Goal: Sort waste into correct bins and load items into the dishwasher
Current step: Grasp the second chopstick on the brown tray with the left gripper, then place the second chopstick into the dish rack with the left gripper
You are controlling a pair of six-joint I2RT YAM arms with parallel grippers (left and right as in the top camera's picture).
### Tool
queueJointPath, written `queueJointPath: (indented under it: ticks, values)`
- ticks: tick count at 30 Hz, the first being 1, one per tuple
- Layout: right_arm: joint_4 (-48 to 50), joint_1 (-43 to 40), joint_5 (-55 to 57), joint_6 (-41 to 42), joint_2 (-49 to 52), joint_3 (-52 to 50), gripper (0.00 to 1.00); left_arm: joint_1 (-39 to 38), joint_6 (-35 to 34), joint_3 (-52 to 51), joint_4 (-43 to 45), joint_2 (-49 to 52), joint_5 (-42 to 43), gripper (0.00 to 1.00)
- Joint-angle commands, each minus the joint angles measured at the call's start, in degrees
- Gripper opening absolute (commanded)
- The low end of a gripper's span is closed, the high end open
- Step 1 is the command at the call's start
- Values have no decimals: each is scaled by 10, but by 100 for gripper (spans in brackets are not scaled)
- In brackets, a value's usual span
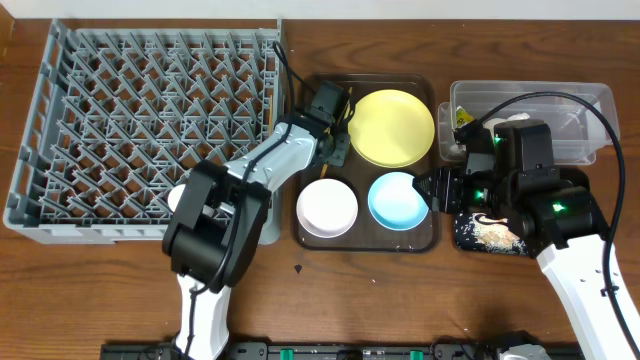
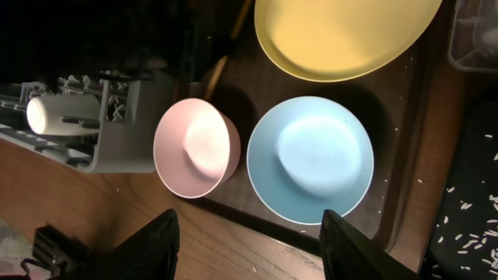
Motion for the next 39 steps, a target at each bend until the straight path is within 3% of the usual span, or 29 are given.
queueJointPath:
  ticks: [1, 11, 20, 29, 33, 39]
  values:
    - [-1, 2, 2, -11, 0, 7, 56, 0, -7, 3, -24, -86, -78, 8]
    - [-9, 2, 2, -11, 0, 7, 55, 52, -8, 3, -181, -212, -114, 8]
    - [-10, 2, 2, -10, 0, 7, 55, 116, -7, -7, -180, -167, -112, 8]
    - [-9, 2, -3, -10, 0, 7, 56, 116, 8, -7, -185, -150, -85, 9]
    - [-10, 2, -2, -11, 0, 7, 56, 116, 7, -3, -191, -167, -84, 29]
    - [-11, 2, -2, -11, 0, 7, 56, 113, 3, 6, -205, -228, -73, 31]
